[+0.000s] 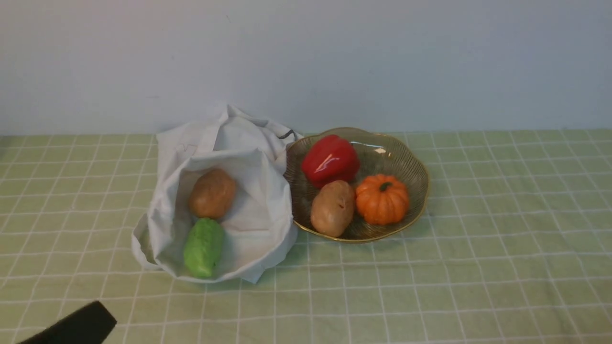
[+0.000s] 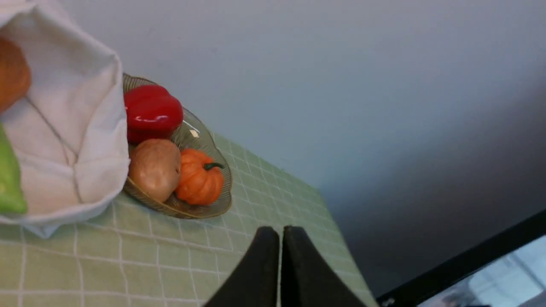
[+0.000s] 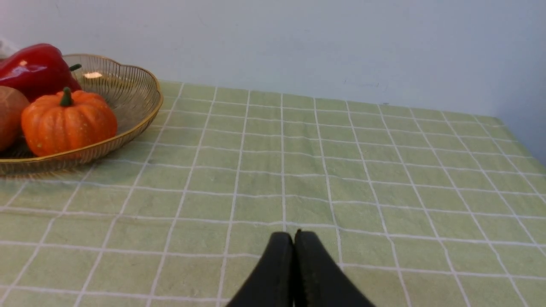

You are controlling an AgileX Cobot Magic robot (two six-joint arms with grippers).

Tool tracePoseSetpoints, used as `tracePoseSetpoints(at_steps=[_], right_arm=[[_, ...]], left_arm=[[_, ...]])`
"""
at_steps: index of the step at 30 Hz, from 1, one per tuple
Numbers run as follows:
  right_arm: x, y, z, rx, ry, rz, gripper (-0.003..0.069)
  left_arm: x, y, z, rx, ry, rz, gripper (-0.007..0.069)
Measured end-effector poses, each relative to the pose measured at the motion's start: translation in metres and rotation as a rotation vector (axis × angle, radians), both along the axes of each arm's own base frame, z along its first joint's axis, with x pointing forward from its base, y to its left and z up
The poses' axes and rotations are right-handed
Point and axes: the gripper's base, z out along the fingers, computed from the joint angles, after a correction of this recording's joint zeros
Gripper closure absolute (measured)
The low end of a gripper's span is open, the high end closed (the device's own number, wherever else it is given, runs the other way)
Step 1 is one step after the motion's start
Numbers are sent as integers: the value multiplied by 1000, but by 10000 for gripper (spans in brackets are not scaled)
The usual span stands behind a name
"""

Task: Take vegetables from bag on green coffee tablecloth place on plate.
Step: 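Reach into the cloth bag and grasp the green cucumber with the left gripper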

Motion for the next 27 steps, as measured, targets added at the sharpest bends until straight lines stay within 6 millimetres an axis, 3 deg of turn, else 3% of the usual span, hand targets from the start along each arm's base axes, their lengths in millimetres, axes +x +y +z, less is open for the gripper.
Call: tracePoseSetpoints(at_steps=[4, 5, 9, 13, 18, 22, 27], right_arm=[[0, 0, 0, 0, 0, 0, 674], [0, 0, 0, 0, 0, 0, 674], [0, 0, 0, 0, 0, 0, 674], [0, 0, 0, 0, 0, 0, 674], [0, 0, 0, 0, 0, 0, 674], [0, 0, 0, 0, 0, 0, 674], [0, 0, 0, 0, 0, 0, 674]], left_arm=[[20, -6, 19, 244, 155, -129, 629], [32, -6, 20, 340, 246, -169, 629], [74, 0, 10, 582, 562, -276, 629], [112, -1, -2, 610, 762, -342, 629], [136, -32, -10, 601, 782, -461, 629], [150, -57, -2, 660, 710, -467, 624], [169, -81, 2, 788, 708, -426, 552]])
